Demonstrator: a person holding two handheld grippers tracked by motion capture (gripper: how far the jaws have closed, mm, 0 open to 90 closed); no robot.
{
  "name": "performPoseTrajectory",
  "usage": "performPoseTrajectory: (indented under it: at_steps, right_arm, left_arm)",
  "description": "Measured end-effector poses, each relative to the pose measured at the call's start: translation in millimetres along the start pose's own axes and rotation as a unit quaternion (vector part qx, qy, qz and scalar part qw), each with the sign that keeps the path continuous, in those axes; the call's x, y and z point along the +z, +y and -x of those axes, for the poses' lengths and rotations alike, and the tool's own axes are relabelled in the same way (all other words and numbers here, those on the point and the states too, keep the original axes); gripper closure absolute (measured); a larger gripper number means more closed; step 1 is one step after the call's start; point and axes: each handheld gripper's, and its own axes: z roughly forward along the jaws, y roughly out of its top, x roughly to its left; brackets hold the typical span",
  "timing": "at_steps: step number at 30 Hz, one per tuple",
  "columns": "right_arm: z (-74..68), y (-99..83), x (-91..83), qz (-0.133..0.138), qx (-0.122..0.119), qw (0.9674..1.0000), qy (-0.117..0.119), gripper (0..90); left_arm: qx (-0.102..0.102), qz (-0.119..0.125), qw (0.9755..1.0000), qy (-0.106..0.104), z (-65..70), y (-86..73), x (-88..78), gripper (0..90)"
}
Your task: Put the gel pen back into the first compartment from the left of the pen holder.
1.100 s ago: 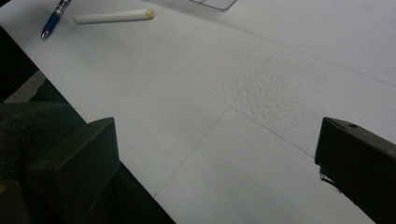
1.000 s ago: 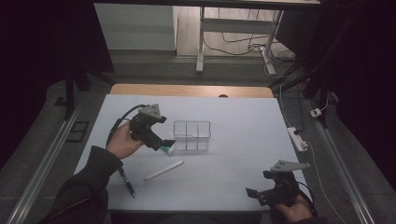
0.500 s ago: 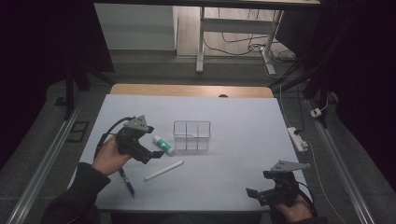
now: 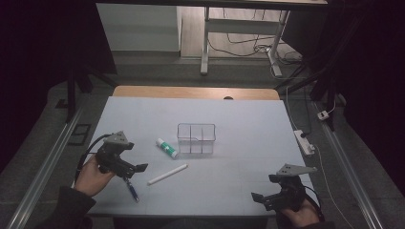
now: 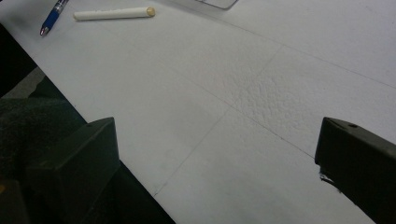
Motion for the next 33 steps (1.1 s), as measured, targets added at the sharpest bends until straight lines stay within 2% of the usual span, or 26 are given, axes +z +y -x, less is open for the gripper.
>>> performPoseTrajectory:
  at_steps: [3,11,14,17,21,23,28,33]
  right_arm:
    - [-0.2,0.1,0.0,0.0,-0.001,1.0,-0.001,0.0]
    - [-0.9,0.2,0.5,-0.002,-0.003,1.0,-0.001,0.0]
    - [-1.0,0.3,0.5,-0.002,-0.003,1.0,-0.001,0.0]
    - [-1.0,0.4,0.6,-0.003,-0.004,1.0,-0.001,0.0]
    - [-1.1,0.5,0.7,-0.003,-0.004,1.0,-0.001,0.0]
    - [-1.2,0.6,0.7,-0.004,-0.005,1.0,-0.001,0.0]
    - [-1.6,0.7,1.2,-0.005,-0.008,1.0,-0.001,0.0]
    - [-1.6,0.7,1.3,-0.005,-0.009,0.9999,-0.001,0.0]
  left_arm:
    - [-0.013,-0.005,0.9998,0.011,-0.2,-12.5,-4.3,0.0]
    - [-0.041,-0.02,0.9989,0.008,-1.6,-43.8,-11.9,0.0]
    - [-0.057,-0.016,0.9982,0.009,-3.7,-51.8,-15.6,0.0]
    - [-0.059,-0.016,0.998,0.014,-4.1,-58.2,-18.3,0.0]
    - [-0.052,-0.034,0.9977,0.027,-3.4,-66.6,-17.9,2.5]
    - [-0.05,-0.042,0.9974,0.03,-4.6,-70.1,-17.2,8.4]
    - [-0.064,-0.054,0.996,0.03,-13.4,-74.5,-14.9,25.5]
    - [-0.078,-0.06,0.9944,0.037,-20.4,-77.5,-16.3,47.4]
